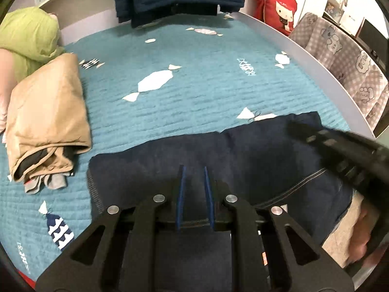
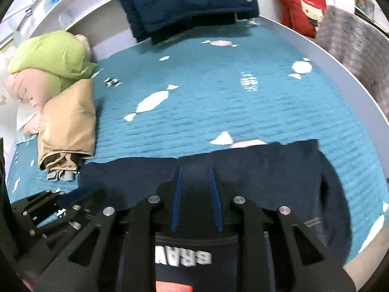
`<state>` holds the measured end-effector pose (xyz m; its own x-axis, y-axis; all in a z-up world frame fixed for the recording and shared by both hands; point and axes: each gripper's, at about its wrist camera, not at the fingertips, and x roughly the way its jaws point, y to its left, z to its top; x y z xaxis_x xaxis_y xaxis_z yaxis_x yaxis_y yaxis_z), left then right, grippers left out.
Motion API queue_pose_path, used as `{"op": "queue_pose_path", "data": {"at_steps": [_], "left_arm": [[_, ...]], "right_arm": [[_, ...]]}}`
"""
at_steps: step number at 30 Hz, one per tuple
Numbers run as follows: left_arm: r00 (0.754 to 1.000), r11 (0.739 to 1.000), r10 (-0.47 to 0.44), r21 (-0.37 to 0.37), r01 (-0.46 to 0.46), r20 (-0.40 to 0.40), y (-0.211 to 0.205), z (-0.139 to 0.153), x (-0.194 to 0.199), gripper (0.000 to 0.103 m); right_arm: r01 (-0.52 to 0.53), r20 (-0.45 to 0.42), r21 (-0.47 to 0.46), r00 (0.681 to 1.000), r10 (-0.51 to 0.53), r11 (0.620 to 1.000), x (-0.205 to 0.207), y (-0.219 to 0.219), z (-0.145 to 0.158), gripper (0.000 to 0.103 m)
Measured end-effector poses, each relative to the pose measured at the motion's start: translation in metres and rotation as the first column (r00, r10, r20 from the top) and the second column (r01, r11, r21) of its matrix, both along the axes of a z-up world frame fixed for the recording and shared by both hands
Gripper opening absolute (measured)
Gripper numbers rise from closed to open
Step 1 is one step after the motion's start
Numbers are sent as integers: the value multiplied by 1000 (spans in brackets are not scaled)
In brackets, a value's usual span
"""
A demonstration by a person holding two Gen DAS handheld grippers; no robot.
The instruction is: Fold large clothes
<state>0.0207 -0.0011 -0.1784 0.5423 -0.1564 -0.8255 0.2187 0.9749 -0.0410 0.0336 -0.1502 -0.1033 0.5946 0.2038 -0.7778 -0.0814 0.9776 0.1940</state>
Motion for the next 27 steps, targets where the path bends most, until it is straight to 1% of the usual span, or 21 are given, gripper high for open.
{"op": "queue_pose_path", "data": {"at_steps": [1,4,5,8,10,13,14,16,17,18,19,20,21,23,24,25,26,27], "left_arm": [[1000,1000,4,-1,-4,4,-2,-1,1,16],[1000,1000,27,-15,-27,1,0,-5,6,16],[999,999,41,-24,-41,-4,2,-8,8,16],[997,996,78,-41,-79,-13,7,-22,18,16],[994,992,108,-64,-109,-14,11,-33,26,16],[990,988,136,-76,-138,-29,15,-56,38,16],[989,986,141,-81,-144,-38,17,-66,42,16],[990,987,136,-78,-138,-30,19,-82,46,15],[992,990,120,-73,-122,-30,20,-88,46,15],[994,991,105,-81,-106,-23,23,-90,46,15],[995,991,102,-89,-103,-15,27,-89,45,15],[993,990,114,-79,-115,-9,31,-88,45,2],[990,988,143,-61,-143,-3,39,-87,45,2],[989,981,143,-130,-145,-25,56,-89,47,2],[988,979,150,-138,-152,-25,61,-88,46,2],[990,977,139,-159,-142,-28,68,-88,45,2],[983,977,183,-106,-183,-11,73,-86,43,2],[967,967,254,4,-254,37,82,-86,41,2]], "right_arm": [[-1,3,-5,1000,1,1000,1,7,-2,22],[-12,-27,28,1000,13,1000,2,18,-25,22],[-16,-35,28,999,17,999,7,19,-35,22],[-33,-51,26,998,34,999,15,26,-51,22],[-50,-59,47,997,53,998,23,28,-64,22],[-58,-111,49,992,63,997,39,32,-93,22],[-63,-111,44,992,67,997,40,33,-100,22],[-112,-96,-11,989,110,994,42,33,-111,16],[-121,-89,-17,989,119,993,42,32,-111,14],[-122,-89,-18,989,120,992,42,28,-111,7],[-119,-92,-19,989,117,993,45,26,-112,0],[-95,-85,-35,992,92,995,47,12,-110,0],[-80,-82,-23,994,78,996,49,-1,-109,0],[-41,-83,-29,996,38,999,51,-26,-107,0],[15,-73,-109,997,-23,994,51,-40,-106,0],[58,-50,-189,996,-69,980,49,-55,-104,0],[67,-50,-181,996,-78,981,49,-69,-104,0],[107,-65,-164,991,-119,981,47,-88,-105,0]]}}
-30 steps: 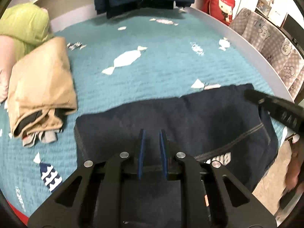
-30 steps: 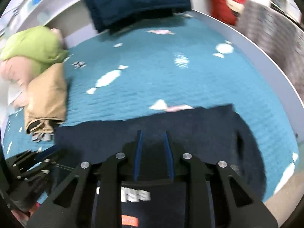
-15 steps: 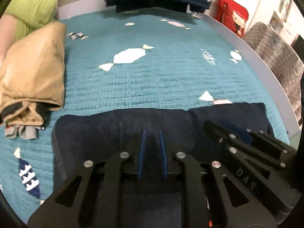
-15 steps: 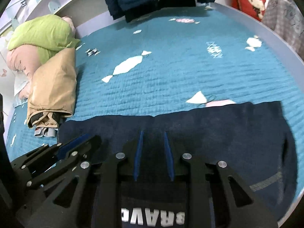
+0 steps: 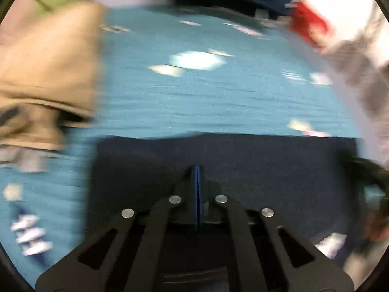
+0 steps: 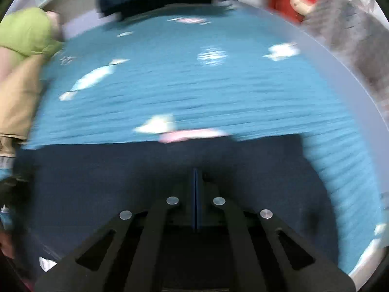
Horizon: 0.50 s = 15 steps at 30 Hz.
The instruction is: Fold large clothes
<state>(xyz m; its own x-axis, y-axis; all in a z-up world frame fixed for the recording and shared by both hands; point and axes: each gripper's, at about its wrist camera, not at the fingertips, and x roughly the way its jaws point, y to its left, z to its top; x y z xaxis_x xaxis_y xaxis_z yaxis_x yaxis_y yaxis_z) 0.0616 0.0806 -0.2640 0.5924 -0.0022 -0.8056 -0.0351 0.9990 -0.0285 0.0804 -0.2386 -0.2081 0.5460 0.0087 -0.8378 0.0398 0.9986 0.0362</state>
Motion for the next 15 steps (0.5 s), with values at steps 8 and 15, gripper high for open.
{"op": "queue_pose_path", "data": {"at_steps": [8,15], "left_arm": [[996,995,77,-57,-79,-33,45,12,-15,3],[988,955,-155,-256,149,-4,-31,33,-46,3]], "right_arm": [[-15,16,143,1000,13,990,-27,17,27,6],[-274,-5,273,958,286,922,-63,111,18,6]]}}
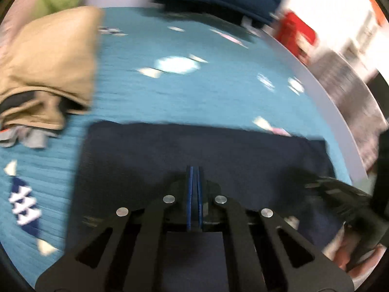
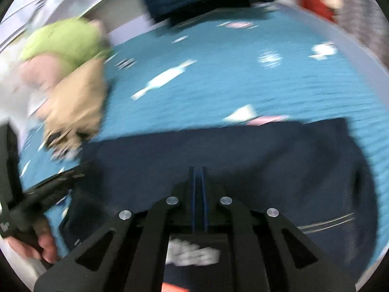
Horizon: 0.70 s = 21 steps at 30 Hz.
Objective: Fold large clothes
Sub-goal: 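Grasp the folded denim shirt edge with the right tool and lift it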
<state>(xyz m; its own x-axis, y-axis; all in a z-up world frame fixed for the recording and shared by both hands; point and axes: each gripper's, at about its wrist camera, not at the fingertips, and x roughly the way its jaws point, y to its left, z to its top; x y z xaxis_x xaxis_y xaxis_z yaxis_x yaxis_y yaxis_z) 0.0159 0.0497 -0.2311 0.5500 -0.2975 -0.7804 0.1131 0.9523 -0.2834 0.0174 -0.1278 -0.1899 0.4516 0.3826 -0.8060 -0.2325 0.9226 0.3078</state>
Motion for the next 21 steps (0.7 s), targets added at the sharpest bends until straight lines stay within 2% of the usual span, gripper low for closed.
{"op": "queue_pose_path", "data": {"at_steps": [1,3,4,5,7,8,9,12,14,15,16,17,19,21], "left_arm": [[998,999,-52,2,52,-22,-14,-8,-5,4],[995,997,-62,38,65,-73,-22,-25,-11,2],[994,997,-63,31,66,-92,-18,-36,-16,2],[994,998,-65,12,66,-90,-11,-37,-18,2],[993,999,-32,19,34,-116,8,-37,-21,2],[992,999,5,41,0,-123,23,-38,-25,2],[990,996,50,85,-39,-128,38,-40,-29,2],[983,985,113,146,-92,-148,74,-45,-41,2],[980,988,118,121,-99,-159,99,-42,-52,2],[979,985,130,137,-109,-157,102,-40,-56,2],[975,968,159,220,-123,-153,104,-36,-59,3],[975,955,162,271,-116,-154,103,-34,-62,3],[975,961,155,252,-112,-159,104,-25,-69,3],[982,979,112,186,-83,-149,96,-11,-74,3]], "right_arm": [[-28,-29,-15,999,28,999,-2,4,-11,7],[-45,2,-24,999,45,999,-10,-5,-19,3],[-38,-4,-24,999,38,999,-11,-12,-20,2],[-6,-27,-40,1000,5,999,-11,-28,-23,0],[82,-55,-70,995,-86,994,-12,-66,-24,0],[119,-53,-106,991,-125,987,-12,-80,-25,0],[146,-60,-101,987,-152,984,-14,-99,-26,0],[274,-66,-162,956,-287,948,-23,-146,-23,0],[339,-42,-294,930,-366,894,-29,-162,-20,1],[367,-36,-353,914,-404,860,-33,-170,-20,7],[396,-46,-356,897,-439,846,-38,-179,-18,7],[421,-56,-315,887,-459,851,-43,-185,-15,7],[452,-60,-213,879,-474,866,-56,-184,-2,7],[411,-45,-189,904,-426,892,-62,-164,7,7]]}}
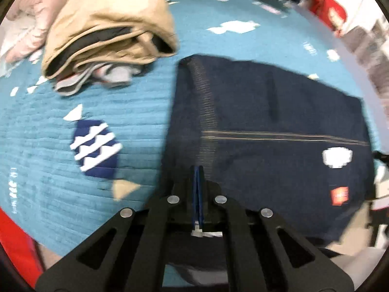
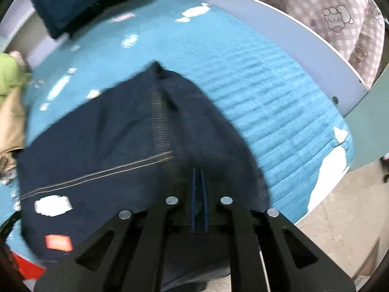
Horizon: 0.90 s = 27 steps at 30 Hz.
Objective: Fold large clothes
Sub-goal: 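Grasp the folded denim shirt edge with the right tool and lift it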
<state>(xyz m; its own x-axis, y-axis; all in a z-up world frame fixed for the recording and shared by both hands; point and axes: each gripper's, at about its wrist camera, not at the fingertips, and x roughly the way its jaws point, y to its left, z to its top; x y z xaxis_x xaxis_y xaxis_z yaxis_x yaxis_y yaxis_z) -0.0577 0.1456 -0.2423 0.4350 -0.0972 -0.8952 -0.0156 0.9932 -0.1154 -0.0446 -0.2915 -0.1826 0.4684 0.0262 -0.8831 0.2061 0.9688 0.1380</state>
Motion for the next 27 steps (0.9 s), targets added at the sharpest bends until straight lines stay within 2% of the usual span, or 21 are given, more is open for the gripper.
{"op": "queue_pose_path", "data": {"at_steps": [3,5,8,10,12,14,15,16,17,18,19,20,21,22,23,24,25,27], "left_arm": [[996,995,-83,-59,84,19,-27,10,-3,3],[984,977,-176,-119,178,28,-59,12,-1,3],[968,949,-251,-196,247,5,-95,7,-2,3],[959,940,-284,-198,277,-5,-114,-1,-7,3],[956,945,-288,-180,274,-56,-121,-18,-8,3],[956,939,-276,-241,247,-95,-105,-30,-16,3],[958,934,-261,-281,219,-119,-93,-31,-19,3],[962,944,-236,-267,193,-138,-85,-31,-19,2],[969,971,-188,-180,158,-160,-76,-30,-21,2],[975,987,-147,-95,133,-165,-61,-30,-27,2],[977,990,-129,-83,116,-170,-48,-31,-29,2],[979,990,-102,-113,83,-179,-28,-29,-31,2],[981,994,-67,-97,49,-184,-14,-26,-33,2],[982,998,-46,-45,39,-183,-8,-23,-33,2],[984,999,-33,19,37,-176,-3,-19,-34,3],[986,996,-15,85,29,-166,4,-15,-35,3],[988,998,-12,66,22,-153,11,-11,-35,3],[995,999,-24,-23,22,-94,16,-1,-33,3]], "right_arm": [[-153,31,86,988,151,984,1,50,9,7],[-291,48,181,957,287,940,5,94,8,7],[-429,29,232,900,434,873,4,147,-6,7],[-473,1,264,872,490,841,2,162,-19,7],[-504,-75,238,843,533,830,-8,168,-40,7],[-514,-88,258,831,550,818,-15,156,-49,2],[-497,-85,297,837,541,815,-19,142,-49,0],[-478,-92,306,846,525,823,-22,133,-49,0],[-451,-104,309,859,501,837,-24,118,-47,0],[-431,-98,348,866,490,832,-26,104,-46,0],[-401,-112,331,882,458,854,-28,92,-43,0],[-384,-141,283,890,434,879,-26,87,-42,0],[-366,-190,180,898,397,913,-25,82,-40,5],[-339,-242,19,911,333,941,-24,74,-40,4],[-316,-253,-21,920,301,948,-23,63,-35,4],[-290,-241,-3,929,281,957,-22,55,-28,7],[-263,-218,11,941,259,965,-21,50,-20,7],[-217,-122,40,968,220,975,-10,47,4,7]]}}
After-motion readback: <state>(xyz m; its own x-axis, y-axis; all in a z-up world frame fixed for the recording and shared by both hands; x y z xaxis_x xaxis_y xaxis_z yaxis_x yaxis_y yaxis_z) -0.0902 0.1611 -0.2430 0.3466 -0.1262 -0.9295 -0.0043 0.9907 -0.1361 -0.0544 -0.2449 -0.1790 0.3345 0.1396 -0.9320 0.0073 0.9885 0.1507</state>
